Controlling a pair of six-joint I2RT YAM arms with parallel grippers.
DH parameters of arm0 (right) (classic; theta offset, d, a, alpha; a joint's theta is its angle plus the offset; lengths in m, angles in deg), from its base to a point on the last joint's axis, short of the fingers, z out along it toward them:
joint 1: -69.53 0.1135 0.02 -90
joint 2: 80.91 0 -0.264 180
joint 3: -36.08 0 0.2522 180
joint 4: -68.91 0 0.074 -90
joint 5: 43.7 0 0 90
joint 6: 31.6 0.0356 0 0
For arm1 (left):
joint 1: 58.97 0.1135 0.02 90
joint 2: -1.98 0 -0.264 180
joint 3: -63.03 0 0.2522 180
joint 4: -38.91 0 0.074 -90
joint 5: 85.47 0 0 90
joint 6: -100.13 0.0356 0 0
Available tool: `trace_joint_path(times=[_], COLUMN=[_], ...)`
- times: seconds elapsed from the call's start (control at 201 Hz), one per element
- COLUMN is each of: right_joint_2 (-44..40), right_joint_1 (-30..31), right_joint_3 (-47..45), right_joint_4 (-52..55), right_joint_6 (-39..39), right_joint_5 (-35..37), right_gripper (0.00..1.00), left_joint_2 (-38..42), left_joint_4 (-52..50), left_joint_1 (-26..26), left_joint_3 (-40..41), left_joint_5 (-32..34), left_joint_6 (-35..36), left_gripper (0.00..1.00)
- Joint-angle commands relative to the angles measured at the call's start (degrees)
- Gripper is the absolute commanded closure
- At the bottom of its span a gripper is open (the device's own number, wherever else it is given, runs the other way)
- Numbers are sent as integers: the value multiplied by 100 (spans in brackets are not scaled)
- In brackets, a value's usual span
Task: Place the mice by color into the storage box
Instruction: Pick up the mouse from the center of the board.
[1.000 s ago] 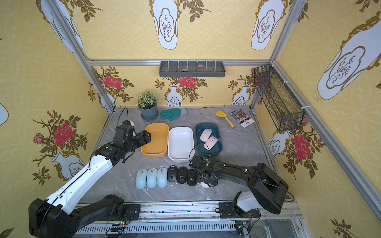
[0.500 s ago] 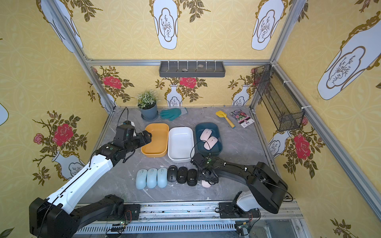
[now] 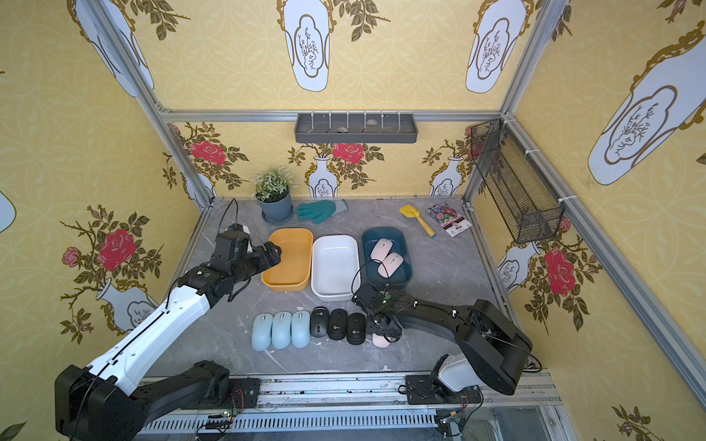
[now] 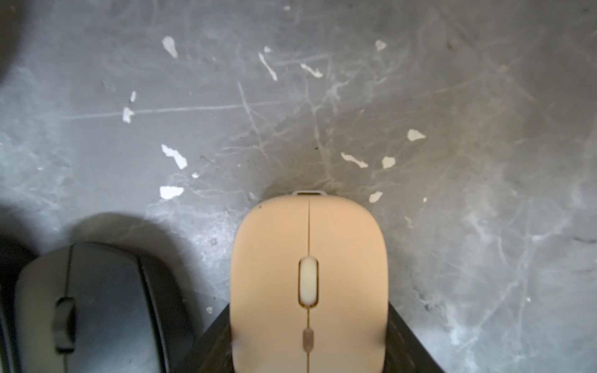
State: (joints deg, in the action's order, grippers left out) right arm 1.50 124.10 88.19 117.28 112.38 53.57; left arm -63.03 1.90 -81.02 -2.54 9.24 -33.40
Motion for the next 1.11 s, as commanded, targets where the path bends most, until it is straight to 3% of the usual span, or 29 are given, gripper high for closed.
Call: trace_joint_path(times=[0.0, 0.722, 1.105], right_joint_2=[14, -338, -261], right_joint_1=[-2, -502, -1511], right_joint_3=[-16, 1014, 2280], right_joint_4=[19, 737, 1240], right_joint_6=[-35, -734, -1930], right_joint_5=[-267, -462, -537], right_gripper=[43, 44, 44], left_joint_2=[-20, 6, 24], left_joint_4=[28, 39, 104], left_joint_1=[6, 7, 7], left_joint_3=[-9, -10, 29], left_joint_5=[42, 64, 61], left_joint_6=[2, -42, -86], left_gripper=[8, 8, 8])
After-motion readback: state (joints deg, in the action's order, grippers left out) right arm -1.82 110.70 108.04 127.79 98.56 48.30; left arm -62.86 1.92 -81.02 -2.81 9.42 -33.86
